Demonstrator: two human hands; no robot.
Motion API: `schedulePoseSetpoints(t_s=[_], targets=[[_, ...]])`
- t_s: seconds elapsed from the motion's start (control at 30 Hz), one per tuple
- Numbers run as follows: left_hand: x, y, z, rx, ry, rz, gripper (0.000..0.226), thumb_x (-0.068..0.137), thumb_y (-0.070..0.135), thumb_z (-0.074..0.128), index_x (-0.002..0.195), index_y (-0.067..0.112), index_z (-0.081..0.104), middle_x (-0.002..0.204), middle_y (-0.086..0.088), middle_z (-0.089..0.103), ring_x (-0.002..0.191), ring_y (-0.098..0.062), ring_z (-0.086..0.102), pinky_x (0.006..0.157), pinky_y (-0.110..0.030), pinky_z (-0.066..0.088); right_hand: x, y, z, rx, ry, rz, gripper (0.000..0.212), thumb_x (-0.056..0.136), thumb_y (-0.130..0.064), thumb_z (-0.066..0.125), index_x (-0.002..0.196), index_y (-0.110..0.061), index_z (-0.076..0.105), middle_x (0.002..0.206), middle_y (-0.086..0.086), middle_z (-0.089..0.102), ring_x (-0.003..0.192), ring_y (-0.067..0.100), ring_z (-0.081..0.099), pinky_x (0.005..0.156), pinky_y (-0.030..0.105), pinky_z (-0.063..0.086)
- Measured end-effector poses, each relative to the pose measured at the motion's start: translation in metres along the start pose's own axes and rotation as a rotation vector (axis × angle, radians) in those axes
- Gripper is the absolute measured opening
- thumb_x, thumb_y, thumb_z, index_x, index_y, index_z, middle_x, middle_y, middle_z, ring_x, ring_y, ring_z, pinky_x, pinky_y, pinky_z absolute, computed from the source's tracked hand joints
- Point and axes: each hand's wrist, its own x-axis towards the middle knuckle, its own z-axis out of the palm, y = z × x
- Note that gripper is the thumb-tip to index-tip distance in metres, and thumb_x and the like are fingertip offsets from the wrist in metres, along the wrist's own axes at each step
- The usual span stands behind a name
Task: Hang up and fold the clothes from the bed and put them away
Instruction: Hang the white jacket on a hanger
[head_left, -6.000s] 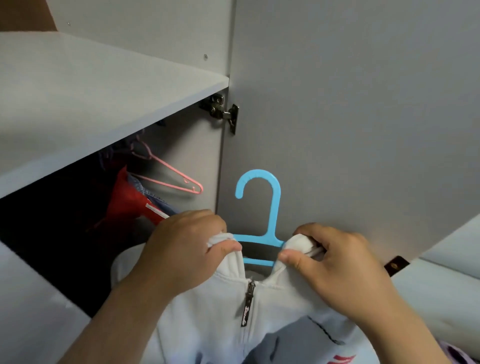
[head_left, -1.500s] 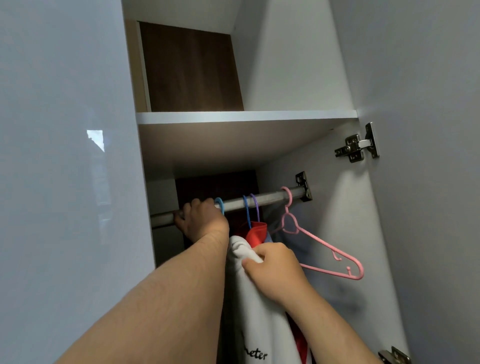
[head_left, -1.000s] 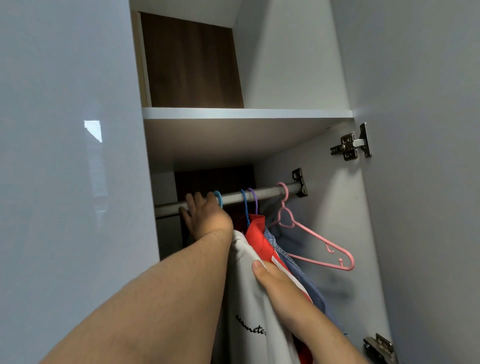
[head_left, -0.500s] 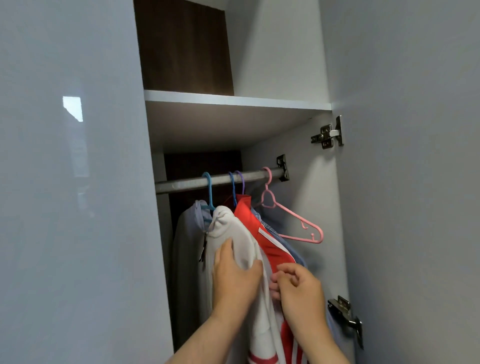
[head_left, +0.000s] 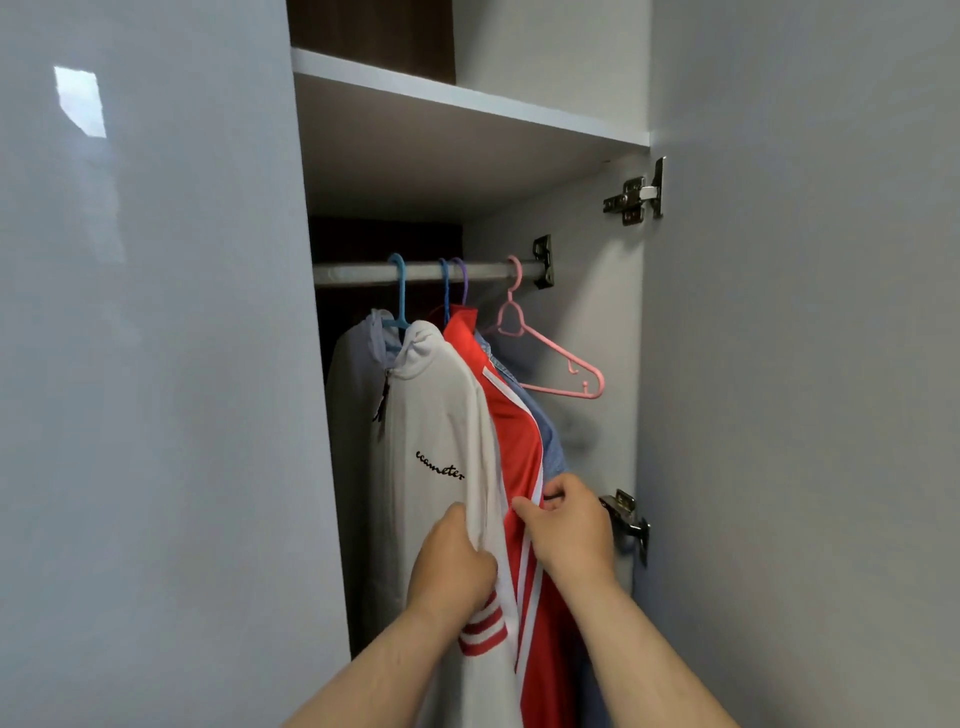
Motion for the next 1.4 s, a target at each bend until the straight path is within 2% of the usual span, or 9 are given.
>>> schedulePoseSetpoints(t_s=[0.23,0.33,0.5,0.6,0.7,0.83,0.97,1.17,1.4], targets=[[-0.015,-0.022,-0.016,0.033,0.109,0.059,0.026,0.087,0.004,0.055,0.108,0.019,0.059,0.101,-0.003,0.06,0.089,-0.019,0.062,0.08,-0.04,0.059,-0.002,0.015,-0.004,-0.037,-0.049,-0.024,0.029,0.089,0.002,0.039,0.093,-0.014,0.063,0.103,0.016,0.062,0.086,0.032,0.059,0.078,0.035,0.05],[-0.022,-0.026,-0.017,-0.042,0.082,0.048,0.027,0.088,0.005,0.057,0.109,0.022,0.059,0.102,-0.002,0.062,0.091,-0.016,0.063,0.08,-0.033,0.06,-0.015,0.021,-0.004,-0.008,-0.092,-0.07,0.034,0.097,-0.001,0.043,0.119,-0.013,0.065,0.116,0.013,0.062,0.104,0.03,0.06,0.096,0.038,0.048],[-0.038,-0.027,-0.012,-0.155,0.017,0.093,0.029,0.091,0.011,0.062,0.101,0.038,0.057,0.096,0.008,0.067,0.086,-0.005,0.066,0.066,-0.012,0.054,-0.041,0.03,-0.005,0.039,-0.098,-0.121,0.03,0.1,-0.004,0.047,0.124,-0.013,0.063,0.115,0.008,0.066,0.108,0.023,0.06,0.096,0.032,0.046],[-0.047,-0.026,-0.016,-0.176,-0.02,0.128,0.032,0.093,0.021,0.065,0.112,0.045,0.057,0.107,0.014,0.067,0.093,0.001,0.066,0.078,-0.018,0.059,-0.056,0.03,-0.011,0.057,-0.128,-0.128,0.032,0.098,-0.006,0.049,0.119,-0.026,0.063,0.111,-0.006,0.068,0.104,0.014,0.064,0.098,0.034,0.05],[-0.057,-0.025,-0.026,-0.07,0.027,0.161,0.044,0.094,0.031,0.063,0.134,0.039,0.047,0.117,0.027,0.053,0.098,0.002,0.062,0.09,-0.023,0.055,-0.07,0.03,-0.019,0.043,-0.136,-0.169,0.034,0.095,-0.01,0.054,0.124,-0.028,0.061,0.118,-0.008,0.065,0.111,0.012,0.061,0.101,0.038,0.05],[-0.082,-0.018,-0.049,0.107,0.036,0.239,0.056,0.086,0.06,0.06,0.135,0.055,0.033,0.107,0.054,0.031,0.089,0.026,0.045,0.09,-0.011,0.043,-0.089,0.03,-0.031,-0.086,-0.139,-0.303,0.047,0.097,-0.021,0.059,0.142,-0.027,0.05,0.137,-0.016,0.051,0.126,0.0,0.042,0.108,0.021,0.033],[-0.107,-0.029,-0.07,0.29,0.068,0.26,0.06,0.092,0.053,0.057,0.146,0.04,0.037,0.142,0.024,0.045,0.122,0.005,0.044,0.104,-0.019,0.037,-0.109,0.026,-0.038,-0.173,-0.184,-0.485,0.048,0.096,-0.02,0.06,0.142,-0.027,0.052,0.141,-0.015,0.052,0.132,0.005,0.044,0.109,0.021,0.034],[-0.15,-0.048,-0.112,0.449,0.154,0.248,0.054,0.094,0.037,0.057,0.146,0.031,0.044,0.144,0.017,0.048,0.131,-0.003,0.044,0.101,-0.008,0.022,-0.149,0.008,-0.013,-0.19,-0.216,-0.742,0.048,0.088,0.001,0.065,0.134,-0.015,0.063,0.138,0.001,0.06,0.131,0.018,0.053,0.112,0.032,0.035],[-0.215,-0.087,-0.198,0.574,0.319,0.055,0.04,0.084,0.035,0.059,0.12,0.021,0.069,0.122,0.01,0.068,0.106,-0.014,0.065,0.088,-0.021,0.04,-0.207,-0.026,0.058,-0.06,-0.427,-0.876,0.047,0.09,-0.014,0.06,0.136,-0.021,0.059,0.141,-0.005,0.057,0.132,0.003,0.043,0.113,0.029,0.031]])
